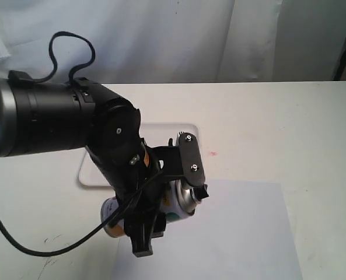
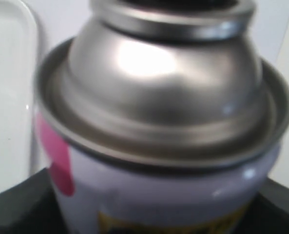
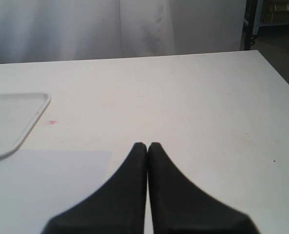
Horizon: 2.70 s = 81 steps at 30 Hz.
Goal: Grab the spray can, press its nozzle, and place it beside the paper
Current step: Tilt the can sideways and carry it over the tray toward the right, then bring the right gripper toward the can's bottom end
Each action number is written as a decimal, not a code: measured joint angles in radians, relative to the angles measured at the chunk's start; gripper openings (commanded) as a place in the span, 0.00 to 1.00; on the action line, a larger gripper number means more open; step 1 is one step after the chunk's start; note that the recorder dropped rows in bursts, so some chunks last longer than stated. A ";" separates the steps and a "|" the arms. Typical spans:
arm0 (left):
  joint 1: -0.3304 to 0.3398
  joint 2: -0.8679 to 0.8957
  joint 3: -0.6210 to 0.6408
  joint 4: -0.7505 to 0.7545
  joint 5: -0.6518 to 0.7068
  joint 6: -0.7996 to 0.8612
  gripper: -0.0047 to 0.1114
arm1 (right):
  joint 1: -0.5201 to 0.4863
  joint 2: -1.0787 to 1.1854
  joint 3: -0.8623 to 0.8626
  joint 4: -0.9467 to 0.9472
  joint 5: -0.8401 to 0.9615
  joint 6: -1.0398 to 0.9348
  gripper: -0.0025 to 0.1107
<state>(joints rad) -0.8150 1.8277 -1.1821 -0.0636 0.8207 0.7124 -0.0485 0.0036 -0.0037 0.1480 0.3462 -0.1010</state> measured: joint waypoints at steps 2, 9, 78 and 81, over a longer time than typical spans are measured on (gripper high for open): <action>0.000 0.015 0.000 0.000 0.009 0.010 0.04 | 0.000 0.000 0.000 0.000 0.000 0.000 0.02; 0.000 0.033 0.000 0.002 0.022 0.030 0.04 | 0.000 0.000 0.000 0.000 0.000 0.000 0.02; 0.000 0.033 0.000 -0.025 -0.082 0.095 0.04 | 0.000 1.343 -0.626 0.946 0.446 -0.529 0.02; 0.000 0.034 0.000 -0.037 -0.096 0.096 0.04 | 0.000 1.361 -0.626 0.986 0.467 -0.572 0.02</action>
<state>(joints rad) -0.8150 1.8618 -1.1821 -0.1003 0.7246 0.8087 -0.0485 1.3647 -0.6295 1.1343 0.8133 -0.6730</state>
